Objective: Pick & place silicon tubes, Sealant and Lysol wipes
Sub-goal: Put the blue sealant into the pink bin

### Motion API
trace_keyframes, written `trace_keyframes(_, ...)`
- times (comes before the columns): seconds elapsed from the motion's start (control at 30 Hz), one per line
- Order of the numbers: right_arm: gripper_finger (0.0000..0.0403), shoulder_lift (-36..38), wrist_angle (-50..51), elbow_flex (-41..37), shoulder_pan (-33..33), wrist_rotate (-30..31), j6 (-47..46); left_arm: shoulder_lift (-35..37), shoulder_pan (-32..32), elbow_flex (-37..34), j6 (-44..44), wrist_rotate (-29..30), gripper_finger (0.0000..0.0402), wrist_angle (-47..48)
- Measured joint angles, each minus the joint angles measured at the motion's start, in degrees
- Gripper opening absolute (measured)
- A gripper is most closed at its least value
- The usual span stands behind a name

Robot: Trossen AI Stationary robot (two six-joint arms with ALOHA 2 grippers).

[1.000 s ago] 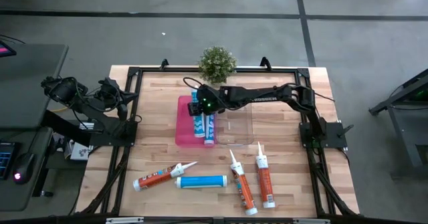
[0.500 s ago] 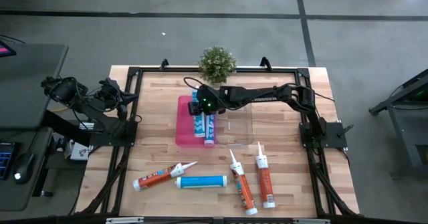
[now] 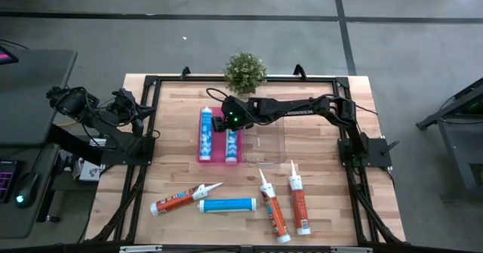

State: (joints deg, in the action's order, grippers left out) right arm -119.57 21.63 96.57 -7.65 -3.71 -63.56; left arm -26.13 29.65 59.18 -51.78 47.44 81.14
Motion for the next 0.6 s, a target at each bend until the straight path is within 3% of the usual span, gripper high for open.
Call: trace_keyframes(0.6, 0.027, 2.02, -2.13, 0.11, 0.64, -3.77, 11.92, 0.0, 0.0, 0.0, -0.96, -0.13, 0.0, 0.0)
